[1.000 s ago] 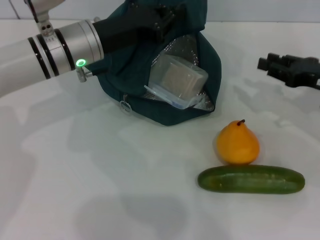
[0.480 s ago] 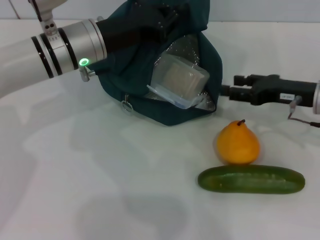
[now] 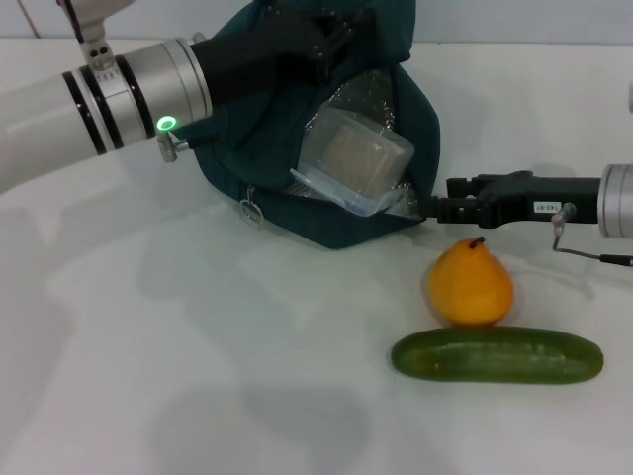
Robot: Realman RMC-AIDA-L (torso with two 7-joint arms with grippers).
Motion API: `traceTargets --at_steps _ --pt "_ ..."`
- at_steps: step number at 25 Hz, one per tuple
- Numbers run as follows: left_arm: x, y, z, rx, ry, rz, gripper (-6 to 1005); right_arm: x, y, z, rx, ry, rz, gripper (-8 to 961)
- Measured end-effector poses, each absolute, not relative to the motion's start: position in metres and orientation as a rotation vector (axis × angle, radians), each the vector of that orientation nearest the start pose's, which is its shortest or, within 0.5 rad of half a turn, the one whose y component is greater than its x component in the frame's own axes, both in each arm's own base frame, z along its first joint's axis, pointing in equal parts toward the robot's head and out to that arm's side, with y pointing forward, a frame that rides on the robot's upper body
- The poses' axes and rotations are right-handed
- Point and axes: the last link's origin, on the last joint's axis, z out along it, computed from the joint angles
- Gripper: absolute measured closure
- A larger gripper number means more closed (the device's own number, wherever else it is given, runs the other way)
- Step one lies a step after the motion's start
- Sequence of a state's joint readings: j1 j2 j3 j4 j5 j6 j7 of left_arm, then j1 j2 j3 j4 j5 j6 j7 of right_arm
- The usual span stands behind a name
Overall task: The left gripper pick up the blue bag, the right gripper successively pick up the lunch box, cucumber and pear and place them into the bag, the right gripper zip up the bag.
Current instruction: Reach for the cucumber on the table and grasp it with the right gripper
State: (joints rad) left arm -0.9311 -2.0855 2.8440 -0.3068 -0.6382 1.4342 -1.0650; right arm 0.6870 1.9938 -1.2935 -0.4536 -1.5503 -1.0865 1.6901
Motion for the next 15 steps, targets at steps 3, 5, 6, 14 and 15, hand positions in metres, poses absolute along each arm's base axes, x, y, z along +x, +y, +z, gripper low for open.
traceTargets --at_steps 3,5,6,14,15 --pt "-0.186 0.406 -0.022 -2.45 -0.492 -1.028 953 0.228 0.387 -0.053 -2.623 0.992 0.54 260" --pt "-0.186 0.406 -0.022 -2.45 -0.492 -1.028 953 0.226 0.388 -0.057 -2.63 0.981 0.521 263" --pt "-0.186 0.406 -0.022 -2.451 -0.492 -1.029 953 0.226 0.388 -0.058 -2.633 0.974 0.507 262" --pt "-0.186 0.406 -0.023 -2.453 -0.492 -1.028 953 0.226 0.389 -0.064 -2.636 0.962 0.451 270" --pt "-0.186 0.406 -0.023 -2.453 -0.492 -1.028 953 0.227 0.389 -0.064 -2.634 0.961 0.45 271"
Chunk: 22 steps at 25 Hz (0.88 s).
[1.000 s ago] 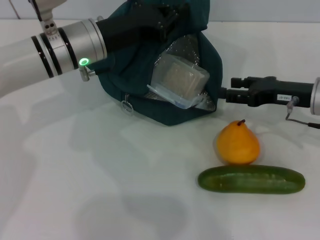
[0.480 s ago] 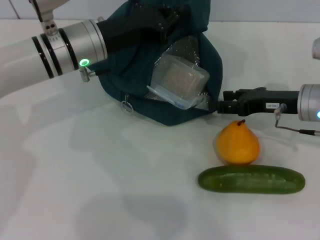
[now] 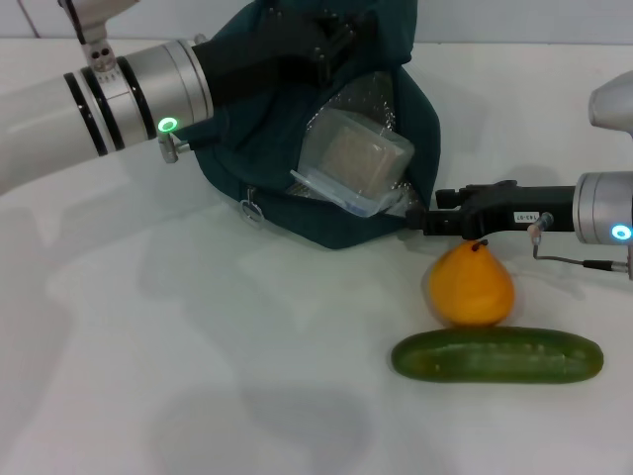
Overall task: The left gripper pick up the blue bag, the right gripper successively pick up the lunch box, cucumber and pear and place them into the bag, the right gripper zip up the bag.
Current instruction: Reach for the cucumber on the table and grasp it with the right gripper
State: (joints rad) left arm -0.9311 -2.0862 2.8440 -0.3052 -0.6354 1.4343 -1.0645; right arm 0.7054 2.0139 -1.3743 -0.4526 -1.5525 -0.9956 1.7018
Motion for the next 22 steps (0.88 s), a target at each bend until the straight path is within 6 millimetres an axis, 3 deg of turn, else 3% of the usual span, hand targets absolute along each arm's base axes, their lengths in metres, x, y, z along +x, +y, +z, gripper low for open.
traceTargets --at_steps 22 --pt "-0.1862 0.4051 -0.0232 -2.452 -0.492 -1.03 953 0.2251 0.3943 -0.0657 -2.618 0.917 0.407 315"
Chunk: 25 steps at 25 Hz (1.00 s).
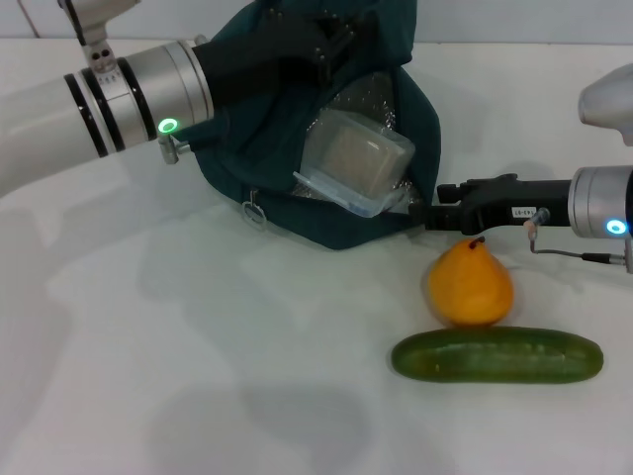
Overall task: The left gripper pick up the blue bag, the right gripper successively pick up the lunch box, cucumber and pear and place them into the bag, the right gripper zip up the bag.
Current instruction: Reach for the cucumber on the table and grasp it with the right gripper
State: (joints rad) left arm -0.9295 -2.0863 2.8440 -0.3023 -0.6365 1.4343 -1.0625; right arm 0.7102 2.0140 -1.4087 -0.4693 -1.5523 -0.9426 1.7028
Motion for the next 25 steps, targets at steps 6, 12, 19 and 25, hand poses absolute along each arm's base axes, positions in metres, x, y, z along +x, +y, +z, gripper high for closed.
traceTargets --at_steps 6,12,19,25 --pt "-0.1837 0.4033 -0.0268 -2.456 -0.472 -1.044 953 0.2256 0.396 -0.0659 -2.609 0.911 0.396 336" --pt "-0.1818 0.4038 -0.0275 -2.458 -0.461 -1.045 953 0.2254 0.3971 -0.0656 -2.603 0.906 0.393 338" --pt "-0.1817 0.4048 -0.0275 -2.453 -0.463 -1.041 953 0.2235 0.3982 -0.0644 -2.605 0.895 0.398 339" --pt "-0.1825 0.4065 -0.028 -2.447 -0.469 -1.028 953 0.2235 0.3995 -0.0631 -2.607 0.881 0.387 341"
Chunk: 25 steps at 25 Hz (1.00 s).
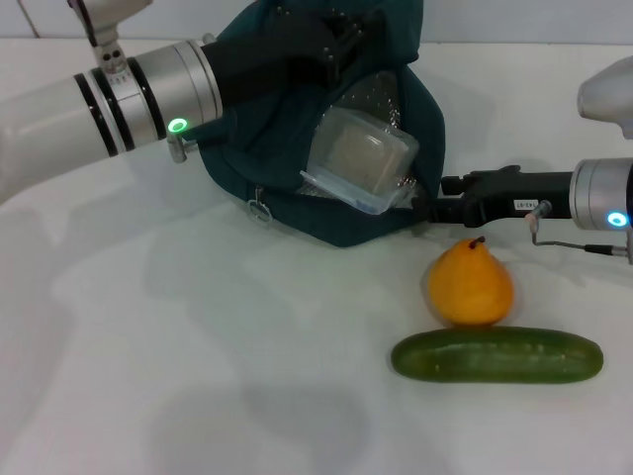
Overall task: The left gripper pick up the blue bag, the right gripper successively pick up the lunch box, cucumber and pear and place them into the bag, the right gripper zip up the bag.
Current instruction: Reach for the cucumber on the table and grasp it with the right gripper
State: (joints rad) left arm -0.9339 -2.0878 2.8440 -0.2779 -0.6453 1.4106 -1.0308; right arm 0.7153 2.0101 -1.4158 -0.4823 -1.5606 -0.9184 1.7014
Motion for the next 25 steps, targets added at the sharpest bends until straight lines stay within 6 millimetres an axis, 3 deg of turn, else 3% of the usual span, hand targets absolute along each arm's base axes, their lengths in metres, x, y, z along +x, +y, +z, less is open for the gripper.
traceTargets --at_steps 7,10,15,25 --pt "-0.182 0.407 -0.027 -2.436 -0.472 -1.036 953 0.222 0.401 -0.06 -2.601 0.862 0.395 343" --pt "-0.182 0.408 -0.027 -2.436 -0.472 -1.036 953 0.223 0.401 -0.059 -2.599 0.863 0.395 548" --pt "-0.182 0.408 -0.027 -2.436 -0.472 -1.036 953 0.223 0.401 -0.058 -2.598 0.862 0.392 750" --pt "-0.182 0.408 -0.027 -2.436 -0.472 -1.036 953 0.226 0.402 -0.053 -2.577 0.839 0.393 834"
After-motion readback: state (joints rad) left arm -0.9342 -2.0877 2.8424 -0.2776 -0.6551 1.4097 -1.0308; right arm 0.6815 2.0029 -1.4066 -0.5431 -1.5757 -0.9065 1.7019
